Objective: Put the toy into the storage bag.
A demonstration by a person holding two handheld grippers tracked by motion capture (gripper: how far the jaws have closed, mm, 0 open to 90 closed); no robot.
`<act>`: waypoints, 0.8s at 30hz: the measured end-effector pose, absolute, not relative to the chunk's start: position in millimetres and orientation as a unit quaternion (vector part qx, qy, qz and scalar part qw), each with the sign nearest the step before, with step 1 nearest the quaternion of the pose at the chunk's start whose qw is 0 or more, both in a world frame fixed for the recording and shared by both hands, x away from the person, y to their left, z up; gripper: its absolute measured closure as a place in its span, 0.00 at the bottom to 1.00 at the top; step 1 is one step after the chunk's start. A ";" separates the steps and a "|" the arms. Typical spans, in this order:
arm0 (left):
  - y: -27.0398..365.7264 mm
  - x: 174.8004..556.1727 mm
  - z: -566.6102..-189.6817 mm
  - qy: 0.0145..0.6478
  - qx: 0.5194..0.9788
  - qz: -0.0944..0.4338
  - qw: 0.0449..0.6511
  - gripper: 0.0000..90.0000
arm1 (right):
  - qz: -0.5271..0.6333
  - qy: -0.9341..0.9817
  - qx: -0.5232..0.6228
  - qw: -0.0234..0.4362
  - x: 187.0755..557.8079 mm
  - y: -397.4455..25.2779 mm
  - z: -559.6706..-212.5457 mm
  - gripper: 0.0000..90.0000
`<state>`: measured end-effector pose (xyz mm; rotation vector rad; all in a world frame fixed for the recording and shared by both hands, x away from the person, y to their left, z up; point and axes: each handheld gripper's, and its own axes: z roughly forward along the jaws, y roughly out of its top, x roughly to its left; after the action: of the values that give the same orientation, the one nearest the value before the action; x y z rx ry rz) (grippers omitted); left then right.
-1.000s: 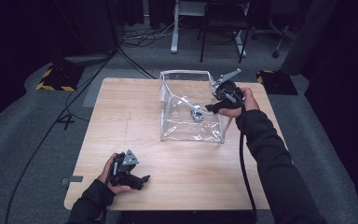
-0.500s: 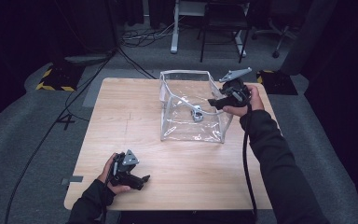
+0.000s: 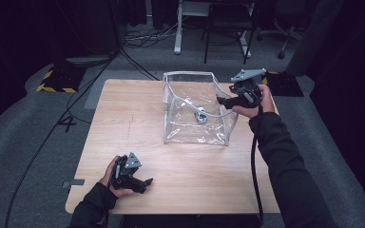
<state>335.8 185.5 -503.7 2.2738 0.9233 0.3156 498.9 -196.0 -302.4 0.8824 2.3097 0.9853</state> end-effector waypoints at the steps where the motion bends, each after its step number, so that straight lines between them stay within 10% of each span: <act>1: 185.6 335.8 -503.7 0.352 0.868 0.121 0.327 0.01 | 0.360 0.842 0.323 0.237 498.9 -197.0 -302.3 0.36; 24: 185.6 335.8 -503.7 0.352 0.868 0.121 0.327 0.01 | 0.369 0.826 0.345 0.249 497.5 -220.4 -298.1 0.34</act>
<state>335.8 185.6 -503.7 2.2744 0.9230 0.3157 497.5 -220.4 -298.1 0.9394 2.2514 1.0043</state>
